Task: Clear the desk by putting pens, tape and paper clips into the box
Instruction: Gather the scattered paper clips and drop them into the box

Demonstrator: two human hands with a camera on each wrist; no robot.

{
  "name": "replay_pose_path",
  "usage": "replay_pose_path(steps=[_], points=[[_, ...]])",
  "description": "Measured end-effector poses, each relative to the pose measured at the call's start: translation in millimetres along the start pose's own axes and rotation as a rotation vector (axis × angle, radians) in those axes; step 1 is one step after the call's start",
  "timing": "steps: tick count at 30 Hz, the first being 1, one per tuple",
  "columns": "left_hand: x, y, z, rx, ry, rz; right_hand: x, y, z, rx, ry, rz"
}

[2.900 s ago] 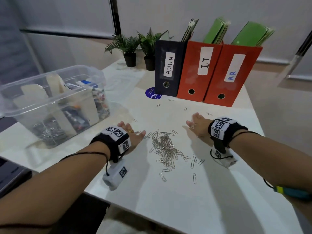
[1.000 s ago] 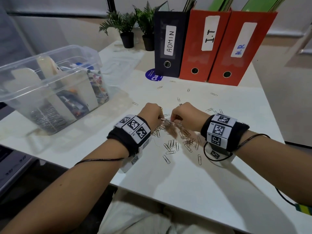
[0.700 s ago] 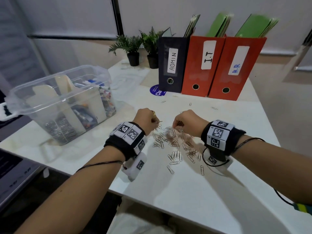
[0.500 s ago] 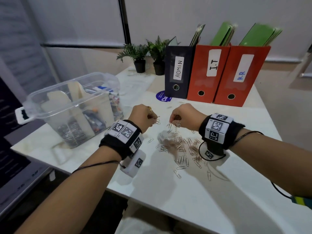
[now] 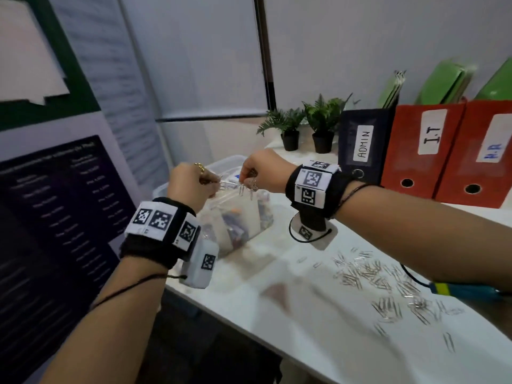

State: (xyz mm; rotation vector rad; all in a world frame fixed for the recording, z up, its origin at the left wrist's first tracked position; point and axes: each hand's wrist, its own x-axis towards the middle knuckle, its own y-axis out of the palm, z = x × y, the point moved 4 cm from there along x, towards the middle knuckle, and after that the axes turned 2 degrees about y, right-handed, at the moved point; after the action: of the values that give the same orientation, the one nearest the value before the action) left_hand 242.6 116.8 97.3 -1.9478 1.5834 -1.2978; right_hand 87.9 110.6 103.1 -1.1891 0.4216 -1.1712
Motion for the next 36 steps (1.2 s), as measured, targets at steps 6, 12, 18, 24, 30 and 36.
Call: replay_pose_path(steps=[6,12,18,24,30,36], points=[[17,-38,63,0.025,-0.223,-0.021,59,36,59,0.050,-0.069,0.045],[32,-33,90,0.327,-0.350,0.161,96,79,80,-0.025,-0.044,0.143],[44,-27,89,0.390,-0.312,0.297,103,104,73,-0.091,-0.006,0.318],[47,-14,95,0.406,-0.292,0.281,105,96,62,-0.079,-0.001,0.294],[45,-7,90,0.406,-0.249,0.259,86,85,56,0.061,-0.032,0.204],[37,-10,85,0.363,-0.287,0.239,68,80,48,0.141,-0.044,0.167]])
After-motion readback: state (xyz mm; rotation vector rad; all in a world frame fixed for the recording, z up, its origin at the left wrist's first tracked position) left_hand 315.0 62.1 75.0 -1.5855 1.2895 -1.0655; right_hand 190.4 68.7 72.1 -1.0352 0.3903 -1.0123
